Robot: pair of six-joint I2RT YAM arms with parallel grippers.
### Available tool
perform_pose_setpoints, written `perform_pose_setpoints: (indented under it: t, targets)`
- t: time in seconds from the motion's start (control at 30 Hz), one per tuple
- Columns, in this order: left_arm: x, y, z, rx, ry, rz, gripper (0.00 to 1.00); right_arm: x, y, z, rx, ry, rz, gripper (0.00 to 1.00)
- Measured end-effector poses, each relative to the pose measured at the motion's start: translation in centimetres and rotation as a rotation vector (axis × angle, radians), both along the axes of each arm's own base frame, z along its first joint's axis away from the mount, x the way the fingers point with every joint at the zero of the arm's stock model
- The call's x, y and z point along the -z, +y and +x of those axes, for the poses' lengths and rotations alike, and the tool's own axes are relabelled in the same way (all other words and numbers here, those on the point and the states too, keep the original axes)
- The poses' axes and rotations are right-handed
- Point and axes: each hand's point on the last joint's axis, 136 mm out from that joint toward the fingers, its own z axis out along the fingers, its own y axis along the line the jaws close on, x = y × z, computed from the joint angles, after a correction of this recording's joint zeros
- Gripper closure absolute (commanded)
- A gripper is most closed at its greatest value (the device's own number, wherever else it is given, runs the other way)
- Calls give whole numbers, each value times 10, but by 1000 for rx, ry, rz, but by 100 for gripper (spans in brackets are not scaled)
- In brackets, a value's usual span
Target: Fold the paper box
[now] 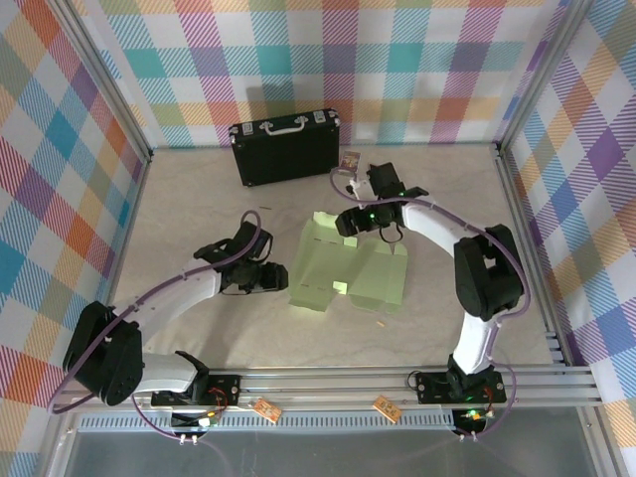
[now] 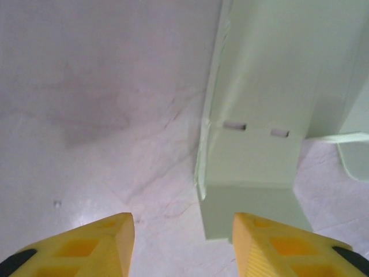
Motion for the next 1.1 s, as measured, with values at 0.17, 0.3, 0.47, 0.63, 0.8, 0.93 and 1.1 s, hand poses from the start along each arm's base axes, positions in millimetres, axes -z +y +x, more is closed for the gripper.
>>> perform_pose_setpoints:
  t: [0.17,0.3,0.47,0.63,0.8,0.93,1.1]
  targets:
    - [10,1,-9,-49,38,-34,46,2,17,31,-86,-45,-28,24]
    - [6,-8,-4,-63,30,-87,46,10,29,57,-168,-79,-71,24]
    - [7,-13,-2,-74,40,-111,45,30,39,72,-270,-55,-116,24]
    - [12,-15,1,-77,49,-111,45,52,43,52,-358,33,-117,28]
    - [18,-14,0,-78,65,-99,45,66,53,39,-413,69,-136,50]
    - [18,-13,0,-80,65,-95,45,72,59,37,-425,77,-142,76]
    - [16,-7,-2,-89,50,-70,45,69,62,40,-412,55,-127,100]
